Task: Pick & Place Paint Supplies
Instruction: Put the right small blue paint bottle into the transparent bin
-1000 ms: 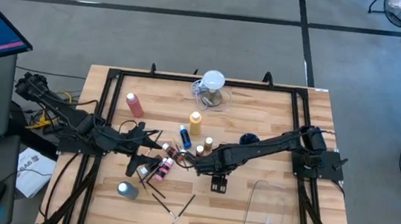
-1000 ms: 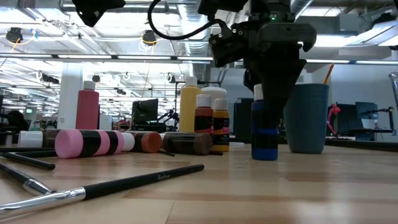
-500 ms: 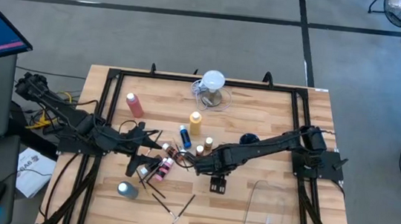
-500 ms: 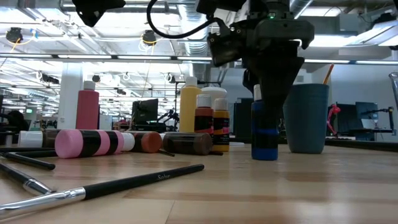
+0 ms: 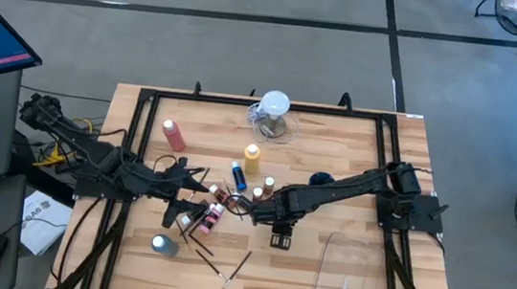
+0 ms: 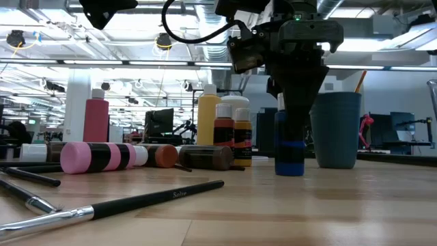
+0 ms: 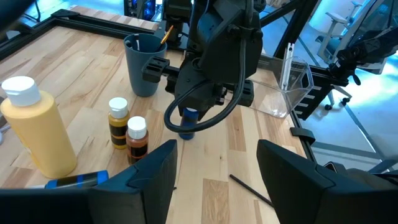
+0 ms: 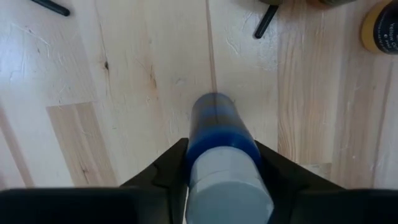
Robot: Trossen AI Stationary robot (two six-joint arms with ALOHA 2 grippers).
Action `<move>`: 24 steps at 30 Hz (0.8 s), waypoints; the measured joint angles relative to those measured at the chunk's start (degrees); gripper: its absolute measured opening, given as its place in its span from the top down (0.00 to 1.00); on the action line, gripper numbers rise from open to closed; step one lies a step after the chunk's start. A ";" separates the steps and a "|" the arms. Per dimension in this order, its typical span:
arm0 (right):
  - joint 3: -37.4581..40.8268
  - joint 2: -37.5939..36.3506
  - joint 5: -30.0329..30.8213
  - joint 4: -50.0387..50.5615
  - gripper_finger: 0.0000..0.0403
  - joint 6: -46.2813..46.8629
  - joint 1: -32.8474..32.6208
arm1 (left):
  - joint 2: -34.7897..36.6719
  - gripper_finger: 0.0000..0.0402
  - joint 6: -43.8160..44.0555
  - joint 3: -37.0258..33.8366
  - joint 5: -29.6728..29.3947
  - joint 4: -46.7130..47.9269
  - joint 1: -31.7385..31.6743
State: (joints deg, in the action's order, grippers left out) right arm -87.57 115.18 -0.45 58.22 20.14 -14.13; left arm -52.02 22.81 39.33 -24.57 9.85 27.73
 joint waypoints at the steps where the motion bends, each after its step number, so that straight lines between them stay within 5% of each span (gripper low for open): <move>1: 0.00 0.00 0.02 0.00 0.68 0.00 0.00 | 0.01 0.48 0.00 0.00 -0.01 0.00 0.00; 14: -5.41 0.00 0.39 2.52 0.68 0.94 -1.69 | -0.01 0.48 0.00 0.00 -0.01 0.02 -0.01; 24: -20.75 -0.60 2.28 21.40 0.68 5.74 -5.33 | -0.01 0.48 -0.43 0.00 0.00 0.16 -0.01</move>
State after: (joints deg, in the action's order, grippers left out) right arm -108.32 114.58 1.83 79.61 25.88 -19.46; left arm -52.03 22.38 39.33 -24.57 10.01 27.73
